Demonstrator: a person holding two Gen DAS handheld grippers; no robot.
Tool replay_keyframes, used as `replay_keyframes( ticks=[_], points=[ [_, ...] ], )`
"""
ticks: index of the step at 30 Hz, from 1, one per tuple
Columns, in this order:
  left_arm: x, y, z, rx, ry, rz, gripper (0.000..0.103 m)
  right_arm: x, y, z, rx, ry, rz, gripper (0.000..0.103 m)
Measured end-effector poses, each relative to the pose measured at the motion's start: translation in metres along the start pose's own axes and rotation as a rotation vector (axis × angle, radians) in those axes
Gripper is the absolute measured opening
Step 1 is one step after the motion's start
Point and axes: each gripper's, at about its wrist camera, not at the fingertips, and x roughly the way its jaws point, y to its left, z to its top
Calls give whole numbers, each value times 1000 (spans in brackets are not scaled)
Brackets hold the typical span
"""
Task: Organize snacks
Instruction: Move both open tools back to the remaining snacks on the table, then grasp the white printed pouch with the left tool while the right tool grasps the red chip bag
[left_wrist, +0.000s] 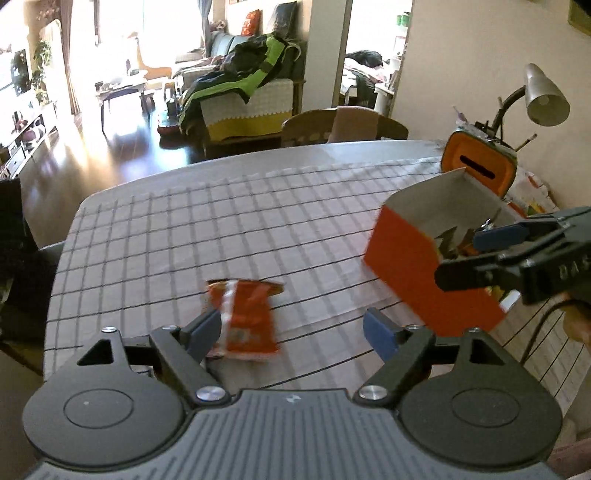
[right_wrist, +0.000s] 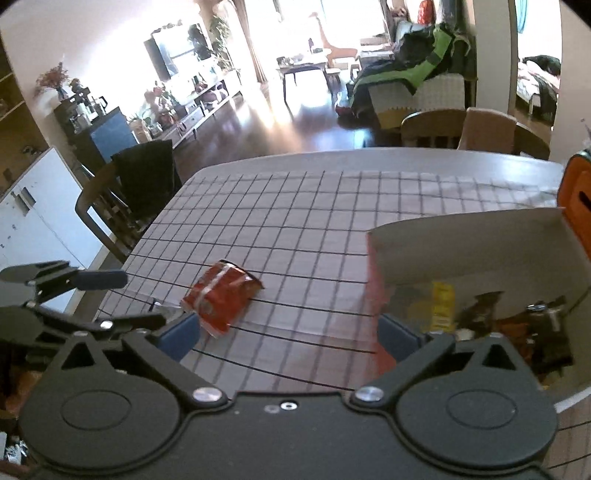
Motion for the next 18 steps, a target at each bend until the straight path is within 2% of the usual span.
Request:
replay_keyframes(
  ticks=[3,7,13,18],
  points=[
    [1,27,-7,-3,19,-19,85,22,17,8,32,28,-15,103],
    [3,55,-17,47,27,-11,85,54,39,19,80,68,-36,103],
    [23,94,-24,170,97,-71,85,101,69,36,135,117,-86,103],
    [37,108,-28,283,141,-124,85,141,89,49,161,154,-142,103]
  ],
)
